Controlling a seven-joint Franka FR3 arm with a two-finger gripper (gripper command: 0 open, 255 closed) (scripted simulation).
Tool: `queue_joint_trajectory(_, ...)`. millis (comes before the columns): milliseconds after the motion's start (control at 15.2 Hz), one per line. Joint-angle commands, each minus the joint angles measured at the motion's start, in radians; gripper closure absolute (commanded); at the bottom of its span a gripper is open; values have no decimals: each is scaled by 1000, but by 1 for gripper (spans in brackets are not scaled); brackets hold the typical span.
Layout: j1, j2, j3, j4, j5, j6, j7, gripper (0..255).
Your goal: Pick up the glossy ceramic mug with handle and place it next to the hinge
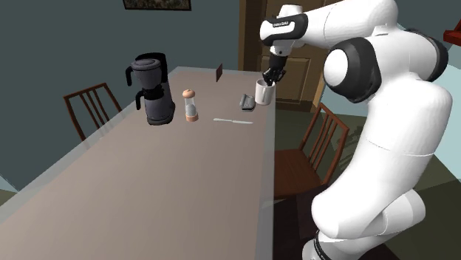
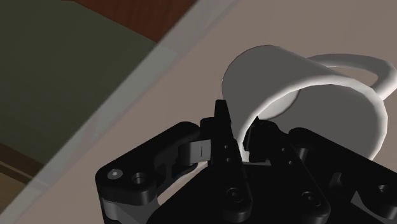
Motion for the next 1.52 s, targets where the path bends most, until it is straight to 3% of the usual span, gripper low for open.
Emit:
queue_joint_trajectory(0,-22,55,-14,74,5,-22,-35,255)
queue_joint_trajectory(66,-34,88,-21,120,8,-38,-54,255)
queue_joint_trajectory(1452,-33,133,-17,-100,21,226,-81,255)
